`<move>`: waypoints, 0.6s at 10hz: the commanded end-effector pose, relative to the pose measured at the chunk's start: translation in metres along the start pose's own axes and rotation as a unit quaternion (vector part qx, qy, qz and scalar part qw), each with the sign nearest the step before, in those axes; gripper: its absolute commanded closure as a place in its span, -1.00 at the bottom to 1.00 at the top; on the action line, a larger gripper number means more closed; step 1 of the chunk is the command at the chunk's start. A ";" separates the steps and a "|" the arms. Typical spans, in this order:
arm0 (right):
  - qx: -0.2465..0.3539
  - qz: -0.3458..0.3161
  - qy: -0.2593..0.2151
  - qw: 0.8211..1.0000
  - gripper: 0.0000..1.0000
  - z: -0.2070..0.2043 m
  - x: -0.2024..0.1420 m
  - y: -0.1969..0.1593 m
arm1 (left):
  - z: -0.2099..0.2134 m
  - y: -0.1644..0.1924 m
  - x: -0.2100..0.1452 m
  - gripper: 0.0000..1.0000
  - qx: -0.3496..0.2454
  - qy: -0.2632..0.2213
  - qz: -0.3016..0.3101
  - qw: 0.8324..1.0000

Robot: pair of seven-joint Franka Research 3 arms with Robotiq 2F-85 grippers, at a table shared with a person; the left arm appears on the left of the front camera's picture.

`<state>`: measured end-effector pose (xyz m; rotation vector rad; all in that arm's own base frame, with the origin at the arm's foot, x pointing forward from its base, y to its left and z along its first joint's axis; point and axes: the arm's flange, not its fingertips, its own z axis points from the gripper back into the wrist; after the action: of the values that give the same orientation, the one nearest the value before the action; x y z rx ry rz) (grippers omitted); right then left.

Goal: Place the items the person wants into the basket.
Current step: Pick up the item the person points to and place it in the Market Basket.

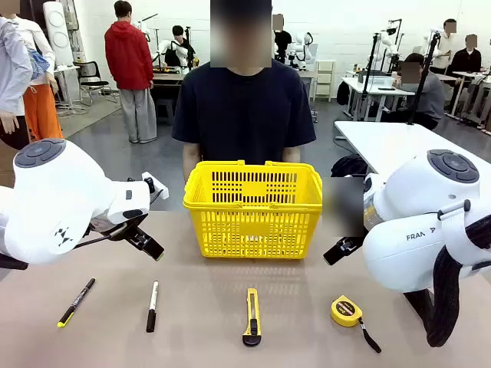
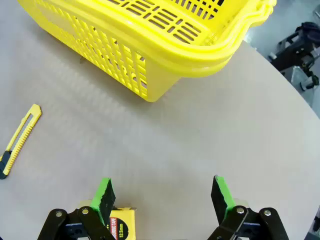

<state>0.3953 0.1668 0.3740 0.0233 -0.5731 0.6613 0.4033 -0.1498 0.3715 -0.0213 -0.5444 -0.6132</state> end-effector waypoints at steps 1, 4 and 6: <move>0.000 0.000 0.000 1.000 -1.00 0.000 0.000 0.000 | 0.000 0.000 0.000 -1.00 0.000 0.000 0.000 1.000; 0.000 0.000 0.000 1.000 -1.00 0.000 0.000 0.000 | 0.000 0.000 0.000 -1.00 0.000 0.000 0.000 1.000; 0.000 0.000 0.000 1.000 -1.00 0.000 0.000 0.000 | 0.000 0.000 0.000 -1.00 0.000 0.000 0.000 1.000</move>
<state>0.3953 0.1668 0.3740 0.0231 -0.5731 0.6612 0.4033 -0.1498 0.3715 -0.0214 -0.5444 -0.6132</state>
